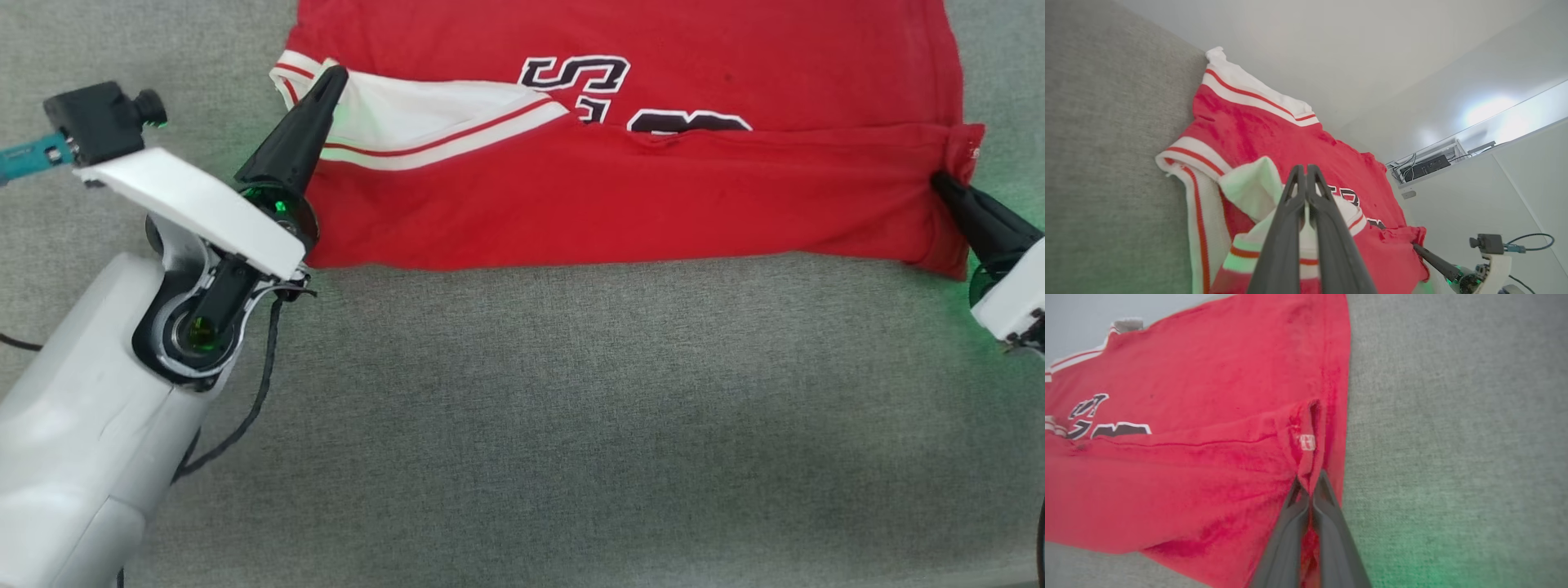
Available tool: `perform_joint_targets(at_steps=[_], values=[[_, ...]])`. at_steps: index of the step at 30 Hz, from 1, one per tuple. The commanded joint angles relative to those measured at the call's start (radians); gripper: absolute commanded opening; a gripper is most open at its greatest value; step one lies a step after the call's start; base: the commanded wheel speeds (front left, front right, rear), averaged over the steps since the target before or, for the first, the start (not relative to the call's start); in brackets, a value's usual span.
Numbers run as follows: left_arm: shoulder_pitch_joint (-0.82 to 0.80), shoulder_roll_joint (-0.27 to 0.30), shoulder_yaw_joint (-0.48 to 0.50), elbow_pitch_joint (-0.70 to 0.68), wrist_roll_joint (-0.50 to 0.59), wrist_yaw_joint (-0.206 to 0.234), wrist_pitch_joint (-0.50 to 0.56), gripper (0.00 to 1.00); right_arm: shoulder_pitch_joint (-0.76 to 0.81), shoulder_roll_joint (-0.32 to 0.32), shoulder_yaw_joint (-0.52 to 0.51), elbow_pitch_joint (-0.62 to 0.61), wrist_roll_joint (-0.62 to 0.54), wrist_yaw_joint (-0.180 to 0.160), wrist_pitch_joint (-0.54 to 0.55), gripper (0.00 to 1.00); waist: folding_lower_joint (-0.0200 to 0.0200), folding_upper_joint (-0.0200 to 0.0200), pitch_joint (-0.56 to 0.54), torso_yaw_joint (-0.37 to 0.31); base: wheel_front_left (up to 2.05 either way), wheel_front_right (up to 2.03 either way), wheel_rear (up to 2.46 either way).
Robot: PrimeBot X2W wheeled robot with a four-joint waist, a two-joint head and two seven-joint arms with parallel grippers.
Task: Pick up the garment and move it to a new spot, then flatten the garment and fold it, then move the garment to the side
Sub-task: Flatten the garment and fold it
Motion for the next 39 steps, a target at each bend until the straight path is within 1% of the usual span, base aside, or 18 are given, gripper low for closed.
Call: perform_joint_targets(at_steps=[1,4,5,6,7,8,9,10,12,13,17,19,21,23,26,29,34,39], values=[[-0.015,0.01,-0.017,0.025,0.034,-0.004,-0.003,0.0,-0.013,0.002,0.011,0.013,-0.004,0.0,-0.011,0.0,0.0,-0.0001,0.007,0.0,0.0,0.0,0.0],[-0.032,0.017,-0.051,0.05,0.046,-0.002,-0.004,0.0,-0.023,-0.004,0.047,0.037,-0.026,0.0,-0.03,0.02,0.0,-0.0001,0.013,-0.001,0.0,0.0,0.0],[-0.04,0.026,-0.062,0.057,0.06,-0.002,-0.006,0.0,-0.027,-0.004,0.057,0.044,-0.03,0.0,-0.039,0.18,0.0,-0.0001,0.012,-0.001,0.0,0.0,0.0],[-0.044,0.031,-0.072,0.059,0.067,-0.002,-0.008,0.0,-0.03,-0.003,0.066,0.05,-0.033,0.0,-0.046,0.4,0.0,-0.0001,0.007,0.0,0.0,0.0,0.0],[-0.05,0.037,-0.08,0.059,0.076,-0.001,-0.012,0.08,-0.03,-0.004,0.073,0.052,-0.037,0.0,-0.058,0.86,0.0,-0.0001,0.002,0.001,0.0,0.0,0.0],[-0.058,0.045,-0.09,0.06,0.089,-0.001,-0.016,0.33,-0.031,-0.007,0.081,0.055,-0.042,0.0,-0.068,1.0,0.0,-0.0001,-0.007,0.003,0.0,0.0,0.0],[-0.068,0.052,-0.105,0.054,0.102,-0.001,-0.018,0.73,-0.03,-0.011,0.088,0.058,-0.047,0.0,-0.08,1.0,0.0,-0.0001,-0.018,0.005,0.0,0.0,0.0],[-0.078,0.059,-0.118,0.043,0.112,-0.002,-0.021,1.0,-0.027,-0.015,0.09,0.061,-0.051,0.0,-0.095,1.0,0.0,-0.0001,-0.029,0.008,0.0,0.0,0.0],[-0.096,0.088,-0.149,0.024,0.156,-0.002,-0.019,1.0,-0.019,-0.02,0.092,0.067,-0.06,0.0,-0.117,1.0,0.0,-0.0001,-0.056,0.014,0.0,0.0,0.0],[-0.096,0.088,-0.149,0.024,0.156,-0.002,-0.019,1.0,-0.019,-0.02,0.092,0.067,-0.06,0.0,-0.117,1.0,0.0,-0.0001,-0.056,0.014,0.0,0.0,0.0],[-0.124,0.153,-0.213,-0.013,0.222,-0.002,0.031,1.0,-0.004,-0.028,0.102,0.061,-0.066,0.0,-0.138,1.0,0.0,-0.0001,-0.108,0.025,0.0,0.0,0.0],[-0.14,0.18,-0.246,-0.04,0.242,-0.002,0.092,1.0,0.009,-0.033,0.1,0.055,-0.065,0.0,-0.139,1.0,0.0,-0.0001,-0.126,0.032,0.0,0.0,0.0],[-0.147,0.21,-0.278,-0.068,0.243,0.011,0.184,1.0,0.016,-0.036,0.097,0.045,-0.063,0.0,-0.138,1.0,0.0,-0.0001,-0.138,0.038,0.0,0.0,0.0],[-0.158,0.248,-0.324,-0.111,0.26,0.027,0.296,1.0,0.022,-0.038,0.093,0.037,-0.064,0.0,-0.137,1.0,0.0,-0.0001,-0.146,0.04,0.0,0.0,0.0],[-0.162,0.276,-0.361,-0.168,0.234,0.061,0.427,1.0,0.029,-0.039,0.093,0.026,-0.073,0.0,-0.134,1.0,0.0,-0.0001,-0.149,0.039,0.0,0.0,0.0],[-0.176,0.308,-0.389,-0.187,0.256,0.091,0.502,1.0,0.037,-0.033,0.098,0.005,-0.093,0.0,-0.139,1.0,0.0,-0.0001,-0.143,0.027,0.0,0.0,0.0],[-0.17,0.304,-0.402,-0.127,0.226,0.12,0.562,1.0,0.03,-0.012,0.108,-0.03,-0.103,0.0,-0.129,1.0,0.0,-0.0001,-0.117,-0.01,0.0,0.0,0.0],[-0.151,0.275,-0.412,-0.013,0.183,0.111,0.6,1.0,0.023,0.006,0.104,-0.031,-0.1,0.0,-0.138,1.0,0.0,-0.0001,-0.096,-0.043,0.0,0.0,0.0]])
